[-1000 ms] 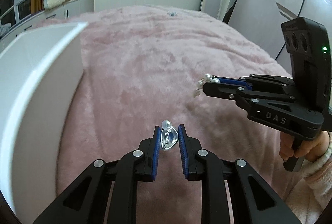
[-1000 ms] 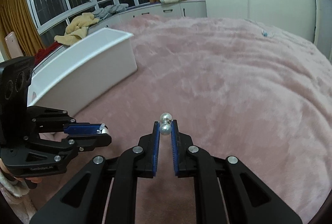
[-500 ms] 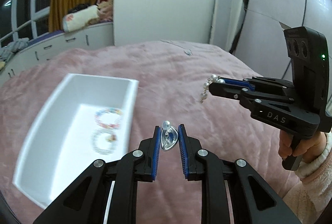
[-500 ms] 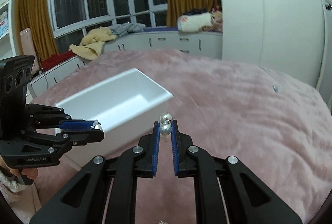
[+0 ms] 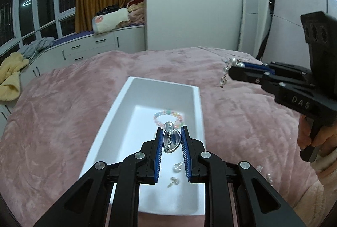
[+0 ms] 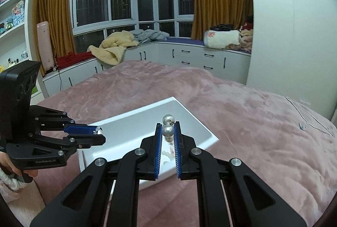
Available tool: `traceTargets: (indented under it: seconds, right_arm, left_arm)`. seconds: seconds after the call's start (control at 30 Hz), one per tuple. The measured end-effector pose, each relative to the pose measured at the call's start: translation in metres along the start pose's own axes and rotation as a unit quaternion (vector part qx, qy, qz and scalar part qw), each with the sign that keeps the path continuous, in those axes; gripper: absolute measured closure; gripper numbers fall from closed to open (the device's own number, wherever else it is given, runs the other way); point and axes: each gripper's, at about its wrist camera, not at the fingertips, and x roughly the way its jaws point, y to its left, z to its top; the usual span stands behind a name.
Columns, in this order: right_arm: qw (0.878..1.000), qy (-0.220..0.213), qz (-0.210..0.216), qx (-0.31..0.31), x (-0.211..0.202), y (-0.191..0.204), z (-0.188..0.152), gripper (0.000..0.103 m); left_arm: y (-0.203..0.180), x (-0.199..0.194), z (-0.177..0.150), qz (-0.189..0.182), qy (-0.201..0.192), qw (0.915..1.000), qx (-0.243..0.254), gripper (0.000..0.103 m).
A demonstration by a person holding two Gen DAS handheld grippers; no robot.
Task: Organize jewelry
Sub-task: 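Lift both held earrings toward the white box, then open both tools to drop the earrings into the box, then move both tools back over the silver flower earring and pearl earring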
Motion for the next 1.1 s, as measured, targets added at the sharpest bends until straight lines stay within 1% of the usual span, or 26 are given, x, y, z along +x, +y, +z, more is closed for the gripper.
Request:
traceTargets:
  seconds: [0.2, 0.43, 0.67, 0.77, 0.8, 0.83, 0.87, 0.9, 0.93, 1.0, 1.1]
  right_arm:
    - [1.000, 0.010, 0.008, -0.005, 0.019, 0.011, 0.004, 0.091]
    - [0.999, 0.036, 0.014, -0.004, 0.047, 0.016, -0.005, 0.091]
    - [0.998, 0.060, 0.016, -0.012, 0.067, 0.023, -0.015, 0.091]
    - [0.997, 0.071, 0.012, -0.012, 0.074, 0.025, -0.017, 0.089]
    - [0.997, 0.073, 0.010, -0.011, 0.076, 0.025, -0.018, 0.089]
    - [0.997, 0.075, 0.009, -0.010, 0.077, 0.025, -0.018, 0.087]
    - [0.997, 0.077, 0.008, -0.008, 0.078, 0.026, -0.019, 0.078]
    - [0.997, 0.076, 0.005, -0.009, 0.078, 0.027, -0.019, 0.072]
    - [0.997, 0.074, 0.003, -0.011, 0.077, 0.028, -0.019, 0.064]
    - [0.997, 0.073, 0.001, -0.011, 0.075, 0.028, -0.019, 0.064]
    - [0.998, 0.066, -0.003, -0.009, 0.068, 0.025, -0.018, 0.059]
  left_arm:
    - [0.020, 0.010, -0.008, 0.008, 0.020, 0.9997, -0.009, 0.081]
    - [0.026, 0.030, -0.015, 0.004, 0.043, 0.9990, -0.012, 0.081]
    - [0.033, 0.041, -0.024, 0.001, 0.055, 0.9983, -0.021, 0.080]
    - [0.036, 0.043, -0.026, -0.001, 0.056, 0.9981, -0.025, 0.077]
    - [0.036, 0.044, -0.027, -0.001, 0.056, 0.9981, -0.025, 0.073]
    - [0.036, 0.044, -0.027, -0.001, 0.056, 0.9981, -0.025, 0.070]
    - [0.036, 0.043, -0.027, 0.001, 0.054, 0.9982, -0.024, 0.068]
    - [0.036, 0.042, -0.028, 0.002, 0.053, 0.9983, -0.024, 0.065]
    - [0.036, 0.042, -0.028, 0.002, 0.051, 0.9984, -0.024, 0.062]
    - [0.038, 0.040, -0.029, 0.003, 0.048, 0.9985, -0.027, 0.060]
    - [0.039, 0.036, -0.029, 0.006, 0.042, 0.9986, -0.031, 0.052]
